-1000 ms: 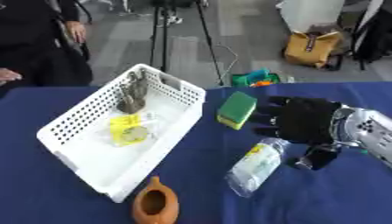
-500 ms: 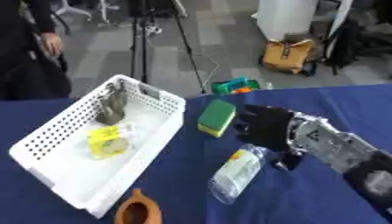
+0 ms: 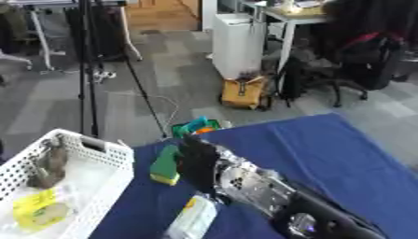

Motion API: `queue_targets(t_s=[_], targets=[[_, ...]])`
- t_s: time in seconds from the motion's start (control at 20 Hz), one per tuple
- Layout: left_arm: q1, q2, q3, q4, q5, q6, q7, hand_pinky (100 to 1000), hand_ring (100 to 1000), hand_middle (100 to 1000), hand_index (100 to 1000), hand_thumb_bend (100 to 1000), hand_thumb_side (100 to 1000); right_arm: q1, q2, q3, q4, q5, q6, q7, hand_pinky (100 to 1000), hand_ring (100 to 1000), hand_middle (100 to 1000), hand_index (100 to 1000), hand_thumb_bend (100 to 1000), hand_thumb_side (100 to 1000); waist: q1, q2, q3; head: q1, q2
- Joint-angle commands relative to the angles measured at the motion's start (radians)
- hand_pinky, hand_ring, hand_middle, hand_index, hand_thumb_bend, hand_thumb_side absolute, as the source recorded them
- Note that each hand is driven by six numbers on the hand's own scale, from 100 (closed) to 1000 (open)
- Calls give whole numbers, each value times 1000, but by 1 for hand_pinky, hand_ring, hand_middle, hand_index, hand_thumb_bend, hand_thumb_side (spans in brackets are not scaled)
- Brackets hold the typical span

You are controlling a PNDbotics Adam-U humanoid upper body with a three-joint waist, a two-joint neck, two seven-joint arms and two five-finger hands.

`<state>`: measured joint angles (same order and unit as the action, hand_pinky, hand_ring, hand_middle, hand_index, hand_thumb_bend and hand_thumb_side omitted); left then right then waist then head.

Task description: Pick up objects on the table and place them in the box.

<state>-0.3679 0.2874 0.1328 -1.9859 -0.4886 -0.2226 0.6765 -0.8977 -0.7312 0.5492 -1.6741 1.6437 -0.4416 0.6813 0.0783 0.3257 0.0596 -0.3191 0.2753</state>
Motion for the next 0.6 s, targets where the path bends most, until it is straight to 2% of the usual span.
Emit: queue_targets(t_s=[0.05,0.15,0.2,0.3,0.35,0.5,0.6], targets=[[-4,10,6,-14,-3,4,1,749,773,853,797,100,997,-30,7,1,-6,-9,-196,221,1000,1000,1000,1000,388,524,0,-20,-3,16,7],[-3,9,6,-14,-4,5,1,749,773,853,796,100,997,-38,17,7,12,3,-202,225,1000,1000,1000,1000,388,493,1,-21,-4,34,25],[-2,9,6,-14,-4,5,1,749,773,853,796,100,997,-43,22,15,25,17,-210,225,1000,1000,1000,1000,386,485,0,-26,-7,79,70],[0,10,7,-14,-5,6,2,749,773,853,796,100,999,-59,36,30,51,62,-228,226,1000,1000,1000,1000,373,470,-4,-34,-16,154,128],[0,11,8,-14,-6,6,3,749,773,853,796,100,999,-69,44,39,61,92,-236,226,1000,1000,1000,1000,370,468,-6,-38,-21,188,146],[2,13,9,-14,-8,7,5,749,772,853,796,100,1000,-90,60,58,75,162,-261,226,1000,1000,1000,1000,358,455,-15,-46,-33,261,172],[3,15,9,-14,-10,7,6,748,772,853,796,100,1000,-102,67,72,82,208,-283,226,1000,1000,1000,1000,357,453,-22,-51,-39,281,181]])
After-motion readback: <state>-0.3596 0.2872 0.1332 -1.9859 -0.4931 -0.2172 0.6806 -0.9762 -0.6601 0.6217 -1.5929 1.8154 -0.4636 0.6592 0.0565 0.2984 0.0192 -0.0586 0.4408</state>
